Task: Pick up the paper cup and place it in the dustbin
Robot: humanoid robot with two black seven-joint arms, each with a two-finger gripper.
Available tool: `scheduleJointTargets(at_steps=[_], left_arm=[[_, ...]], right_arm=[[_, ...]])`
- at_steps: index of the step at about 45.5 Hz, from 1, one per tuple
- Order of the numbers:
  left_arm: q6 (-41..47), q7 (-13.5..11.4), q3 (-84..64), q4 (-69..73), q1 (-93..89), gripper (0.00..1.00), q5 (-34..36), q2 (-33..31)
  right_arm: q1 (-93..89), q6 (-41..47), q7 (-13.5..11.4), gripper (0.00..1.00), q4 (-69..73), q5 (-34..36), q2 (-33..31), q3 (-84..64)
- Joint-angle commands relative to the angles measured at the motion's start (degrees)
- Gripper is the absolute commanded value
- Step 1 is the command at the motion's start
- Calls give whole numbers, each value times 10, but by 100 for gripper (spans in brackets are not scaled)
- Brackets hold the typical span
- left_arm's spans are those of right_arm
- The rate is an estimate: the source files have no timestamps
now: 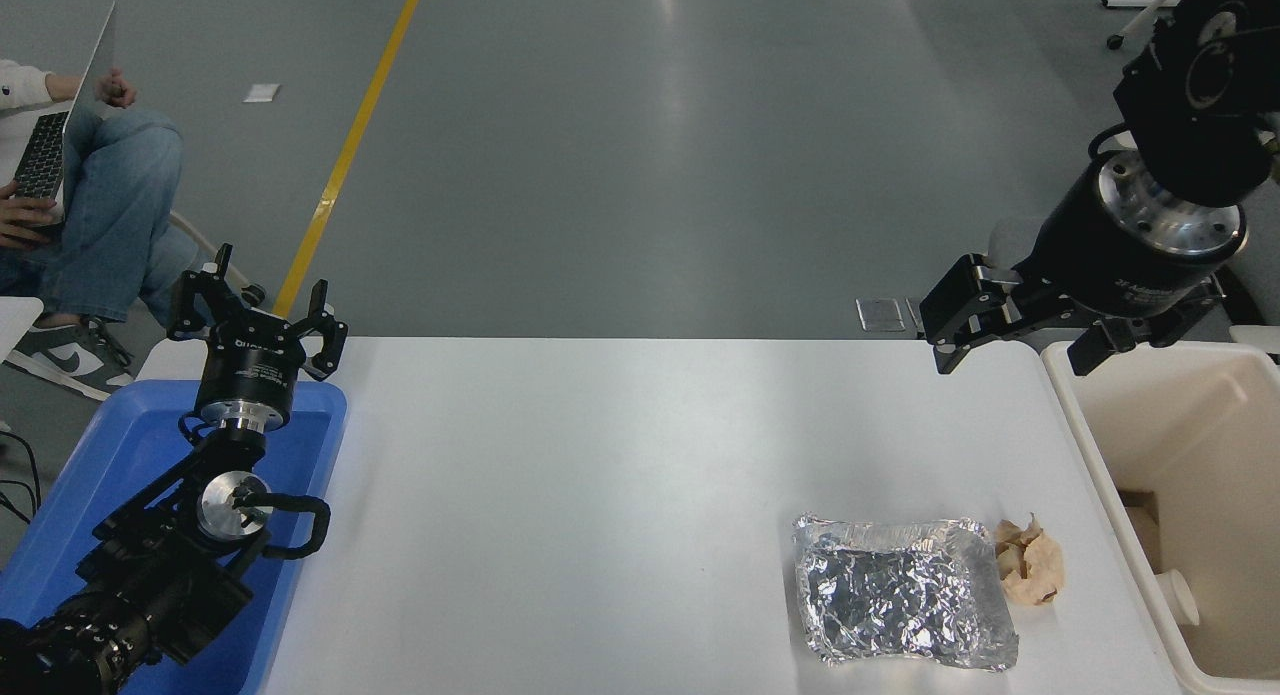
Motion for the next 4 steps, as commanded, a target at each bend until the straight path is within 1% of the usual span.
scheduleJointTargets(at_steps=[1, 4], left_arm=[[0, 0, 0, 0, 0, 99, 0, -1], [0, 0, 0, 0, 0, 99, 0, 0]], right_arm=[[1, 4, 0, 100, -21, 3, 3, -7], [-1, 4, 0, 100, -24, 3, 3, -7]])
